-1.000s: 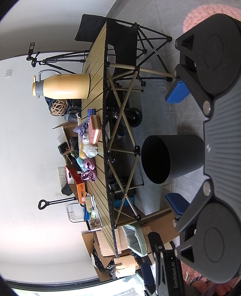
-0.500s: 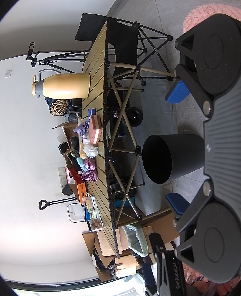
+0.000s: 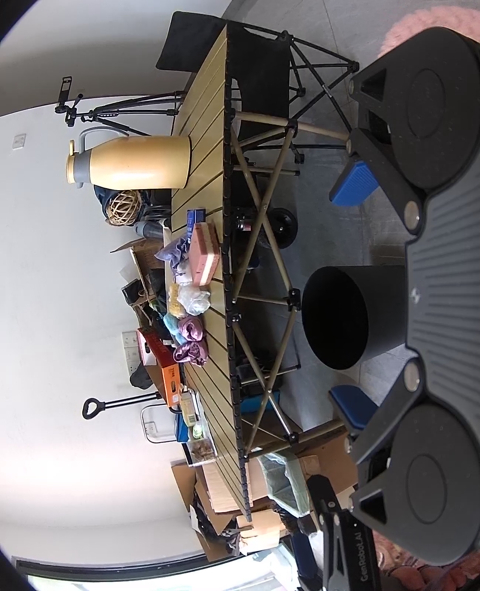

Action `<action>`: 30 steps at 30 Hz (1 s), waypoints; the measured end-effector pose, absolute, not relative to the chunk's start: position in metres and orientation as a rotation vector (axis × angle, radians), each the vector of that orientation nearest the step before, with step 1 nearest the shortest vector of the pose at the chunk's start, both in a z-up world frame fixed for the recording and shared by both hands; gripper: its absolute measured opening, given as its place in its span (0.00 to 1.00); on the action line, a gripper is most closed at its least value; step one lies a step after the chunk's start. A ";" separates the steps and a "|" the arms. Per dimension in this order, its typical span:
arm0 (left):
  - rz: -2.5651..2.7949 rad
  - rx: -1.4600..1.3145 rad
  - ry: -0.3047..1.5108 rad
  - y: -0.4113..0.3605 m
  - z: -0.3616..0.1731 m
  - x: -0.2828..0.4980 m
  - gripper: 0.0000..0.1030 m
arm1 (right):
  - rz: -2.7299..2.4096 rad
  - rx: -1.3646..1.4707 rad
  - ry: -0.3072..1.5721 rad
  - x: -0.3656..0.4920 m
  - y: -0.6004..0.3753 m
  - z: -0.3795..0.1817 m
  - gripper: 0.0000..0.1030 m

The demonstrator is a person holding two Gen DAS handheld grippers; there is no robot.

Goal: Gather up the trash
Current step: 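Move both tools toward the table, right tool reaching the pink sponge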

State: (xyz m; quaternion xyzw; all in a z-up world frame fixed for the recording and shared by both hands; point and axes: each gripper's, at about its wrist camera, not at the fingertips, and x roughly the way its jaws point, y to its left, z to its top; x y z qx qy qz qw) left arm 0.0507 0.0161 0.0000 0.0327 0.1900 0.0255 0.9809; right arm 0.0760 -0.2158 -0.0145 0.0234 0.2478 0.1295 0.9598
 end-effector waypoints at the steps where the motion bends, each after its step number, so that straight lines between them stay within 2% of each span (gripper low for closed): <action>1: 0.056 0.069 0.386 0.016 0.000 0.056 1.00 | 0.262 0.051 0.500 0.082 -0.216 -0.015 1.00; 30: 0.101 0.077 0.295 0.009 0.030 0.213 1.00 | 0.283 0.095 0.373 0.253 -0.219 -0.009 1.00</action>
